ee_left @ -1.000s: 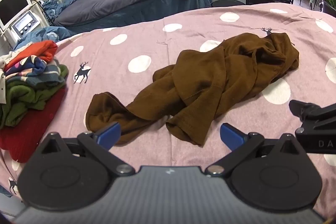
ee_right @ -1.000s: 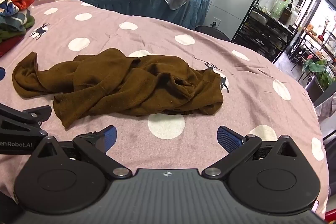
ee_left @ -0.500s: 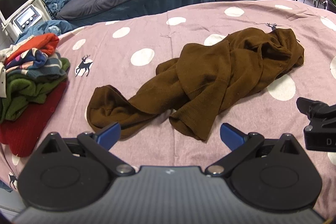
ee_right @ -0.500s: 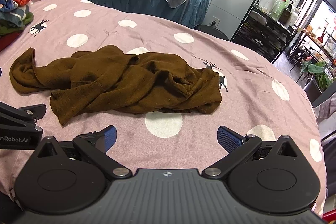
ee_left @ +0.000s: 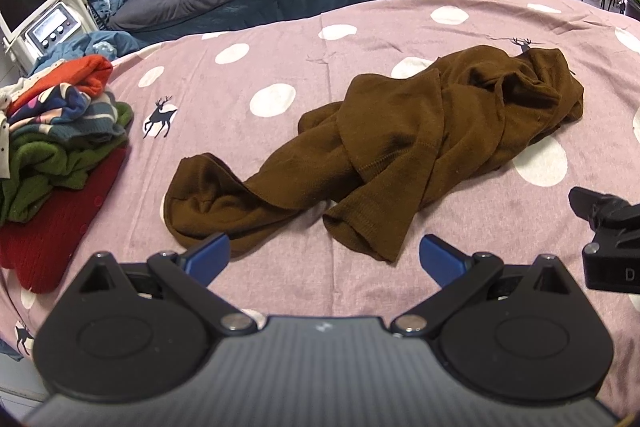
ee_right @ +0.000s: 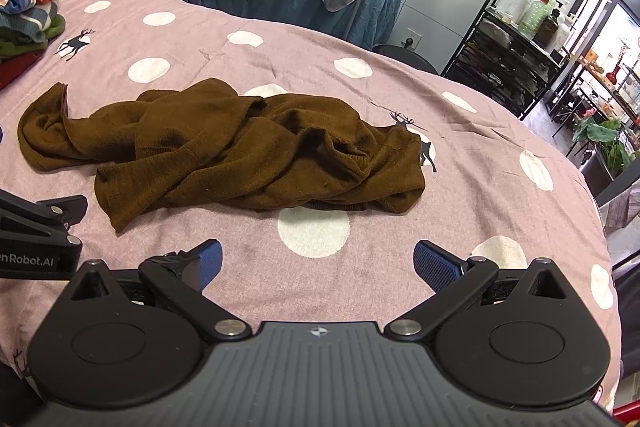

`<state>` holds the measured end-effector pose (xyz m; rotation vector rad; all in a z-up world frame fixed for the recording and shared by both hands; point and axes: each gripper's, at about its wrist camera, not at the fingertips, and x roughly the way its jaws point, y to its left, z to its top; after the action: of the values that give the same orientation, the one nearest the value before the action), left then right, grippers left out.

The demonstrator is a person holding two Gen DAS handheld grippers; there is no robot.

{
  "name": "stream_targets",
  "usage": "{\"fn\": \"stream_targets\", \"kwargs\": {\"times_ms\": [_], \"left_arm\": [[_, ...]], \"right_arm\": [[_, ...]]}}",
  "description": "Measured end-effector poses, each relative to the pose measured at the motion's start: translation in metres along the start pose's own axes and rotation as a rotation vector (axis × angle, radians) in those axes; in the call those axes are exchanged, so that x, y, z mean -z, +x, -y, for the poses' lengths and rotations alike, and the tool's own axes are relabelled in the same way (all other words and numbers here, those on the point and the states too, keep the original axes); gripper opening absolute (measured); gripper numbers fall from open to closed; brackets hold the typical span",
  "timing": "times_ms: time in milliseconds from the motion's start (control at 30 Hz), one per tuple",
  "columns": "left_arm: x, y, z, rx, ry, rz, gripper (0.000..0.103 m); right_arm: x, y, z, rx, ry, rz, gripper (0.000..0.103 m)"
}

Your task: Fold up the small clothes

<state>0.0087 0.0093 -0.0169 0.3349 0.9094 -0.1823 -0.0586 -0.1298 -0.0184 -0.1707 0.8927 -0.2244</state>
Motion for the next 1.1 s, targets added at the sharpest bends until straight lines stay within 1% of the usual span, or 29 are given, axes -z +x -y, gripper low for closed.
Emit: {"fn": "stream_targets", "kwargs": {"times_ms": [733, 1100], "left_arm": [[0.0044, 0.0054, 0.0007, 0.013, -0.011, -0.019, 0.103], [0.0065, 0.0064, 0.0018, 0.014, -0.001, -0.024, 0.103]], "right_arm": [[0.0026, 0.0029, -0.0009, 0.012, 0.008, -0.001, 0.103], [0.004, 0.0045, -0.0029, 0.013, 0.0, -0.005, 0.103]]}}
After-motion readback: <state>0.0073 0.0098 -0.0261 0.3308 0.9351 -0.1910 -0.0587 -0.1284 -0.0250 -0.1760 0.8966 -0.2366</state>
